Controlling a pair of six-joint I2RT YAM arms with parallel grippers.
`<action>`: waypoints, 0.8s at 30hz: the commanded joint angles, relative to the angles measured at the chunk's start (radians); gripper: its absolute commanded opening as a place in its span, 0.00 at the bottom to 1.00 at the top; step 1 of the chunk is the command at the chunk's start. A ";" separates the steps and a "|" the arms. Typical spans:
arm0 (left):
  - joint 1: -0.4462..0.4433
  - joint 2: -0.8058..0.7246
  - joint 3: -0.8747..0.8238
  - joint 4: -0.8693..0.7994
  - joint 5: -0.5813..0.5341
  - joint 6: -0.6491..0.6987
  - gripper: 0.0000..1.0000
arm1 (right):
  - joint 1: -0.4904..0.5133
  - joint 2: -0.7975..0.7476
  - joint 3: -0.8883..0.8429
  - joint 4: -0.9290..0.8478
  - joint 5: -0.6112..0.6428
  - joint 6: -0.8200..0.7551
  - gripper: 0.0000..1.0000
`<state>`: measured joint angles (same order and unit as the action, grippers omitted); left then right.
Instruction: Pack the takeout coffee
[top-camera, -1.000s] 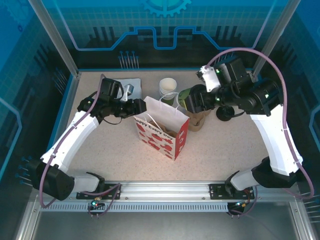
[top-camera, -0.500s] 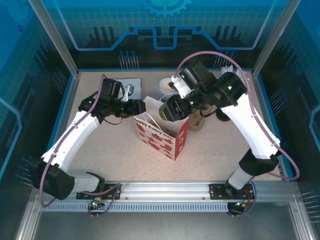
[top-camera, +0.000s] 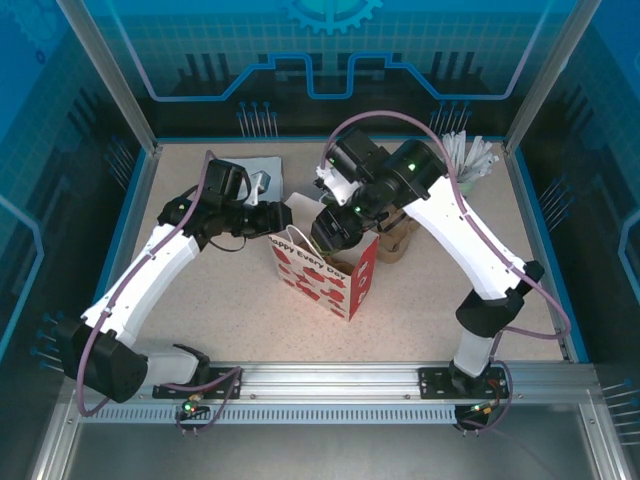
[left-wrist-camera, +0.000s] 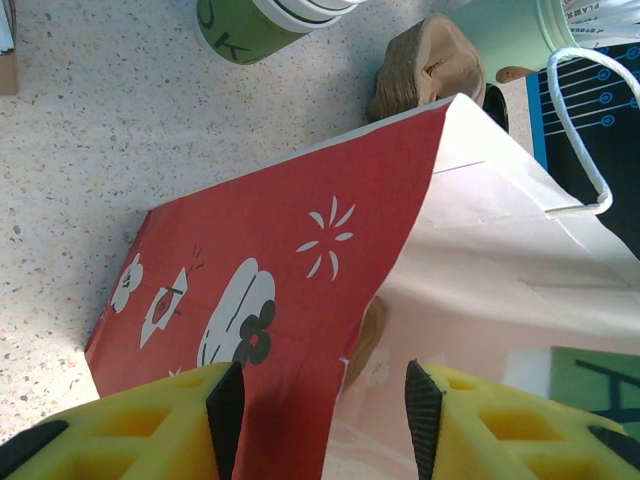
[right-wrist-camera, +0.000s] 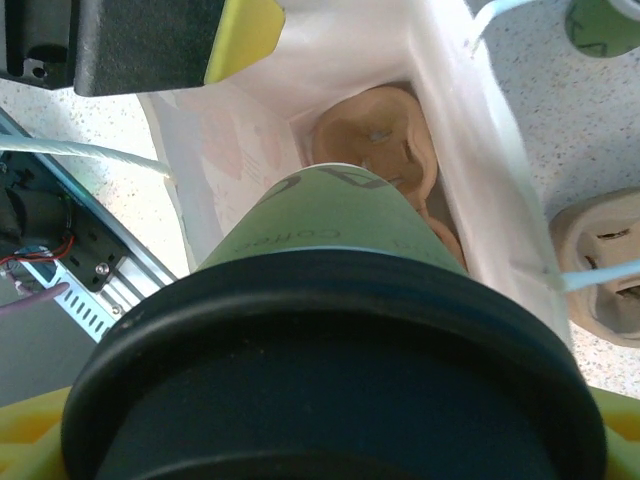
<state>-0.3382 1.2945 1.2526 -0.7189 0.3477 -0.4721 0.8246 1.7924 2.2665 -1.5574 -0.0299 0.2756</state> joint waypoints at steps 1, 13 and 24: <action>-0.012 -0.022 -0.007 -0.001 -0.022 0.006 0.49 | 0.021 0.024 0.024 -0.029 -0.037 -0.017 0.75; -0.016 -0.031 -0.020 -0.014 -0.059 0.026 0.44 | 0.010 0.074 -0.004 -0.024 -0.053 -0.024 0.75; -0.018 -0.027 -0.023 -0.013 -0.067 0.038 0.43 | -0.010 0.095 -0.046 -0.052 -0.025 -0.054 0.75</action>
<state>-0.3492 1.2842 1.2396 -0.7231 0.2916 -0.4629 0.8211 1.8641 2.2333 -1.5738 -0.0601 0.2451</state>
